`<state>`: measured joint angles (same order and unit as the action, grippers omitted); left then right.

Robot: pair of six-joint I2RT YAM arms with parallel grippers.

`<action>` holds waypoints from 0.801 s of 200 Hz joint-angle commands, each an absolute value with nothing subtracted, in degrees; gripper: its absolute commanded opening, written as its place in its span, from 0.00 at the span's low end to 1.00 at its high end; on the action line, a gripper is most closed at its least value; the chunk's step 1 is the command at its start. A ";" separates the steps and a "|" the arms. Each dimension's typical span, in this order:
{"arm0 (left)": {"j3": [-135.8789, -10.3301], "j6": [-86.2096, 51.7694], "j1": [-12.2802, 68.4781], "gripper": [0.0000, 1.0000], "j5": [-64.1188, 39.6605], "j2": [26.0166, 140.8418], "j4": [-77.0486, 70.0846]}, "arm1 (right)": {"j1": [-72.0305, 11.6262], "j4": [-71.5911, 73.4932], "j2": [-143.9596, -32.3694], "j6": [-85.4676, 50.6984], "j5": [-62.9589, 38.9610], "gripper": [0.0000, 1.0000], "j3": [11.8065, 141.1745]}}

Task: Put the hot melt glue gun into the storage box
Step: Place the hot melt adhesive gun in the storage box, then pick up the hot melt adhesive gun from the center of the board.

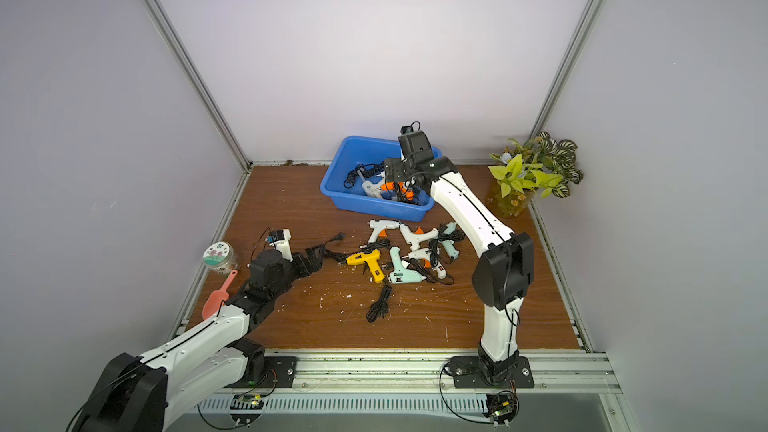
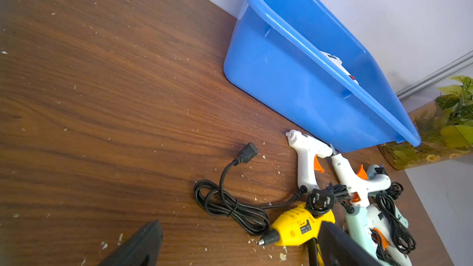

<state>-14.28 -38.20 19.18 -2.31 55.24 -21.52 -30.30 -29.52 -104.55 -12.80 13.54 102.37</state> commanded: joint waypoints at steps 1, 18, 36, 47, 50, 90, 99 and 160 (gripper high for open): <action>-13.91 -36.35 19.51 0.99 -2.48 54.32 -20.66 | -31.48 -20.71 -95.84 -13.81 16.72 1.00 90.00; -13.89 -35.60 19.51 0.99 -2.87 54.14 -20.82 | -32.33 -15.09 -88.15 -15.54 17.76 0.99 77.79; -13.80 -35.02 19.51 0.99 -3.26 54.62 -21.56 | -33.19 -11.02 -80.76 -17.00 18.71 1.00 66.47; -13.80 -34.55 19.51 0.99 -3.84 55.46 -22.18 | -33.43 -10.01 -77.38 -17.78 19.12 1.00 60.69; -13.80 -34.32 19.51 0.99 -3.94 55.72 -22.37 | -33.48 -9.96 -76.63 -17.98 19.17 0.99 59.33; -14.39 -32.30 19.67 0.99 -9.08 62.61 -27.28 | -33.65 -9.27 -67.82 -20.89 20.64 0.99 45.00; -14.91 -31.84 19.85 0.99 -10.64 64.61 -28.54 | -33.60 -9.00 -66.03 -21.53 21.05 1.00 42.82; -22.76 -23.34 27.02 0.99 -8.32 78.06 -26.81 | -33.27 -7.96 -60.00 -22.82 21.78 1.00 36.50</action>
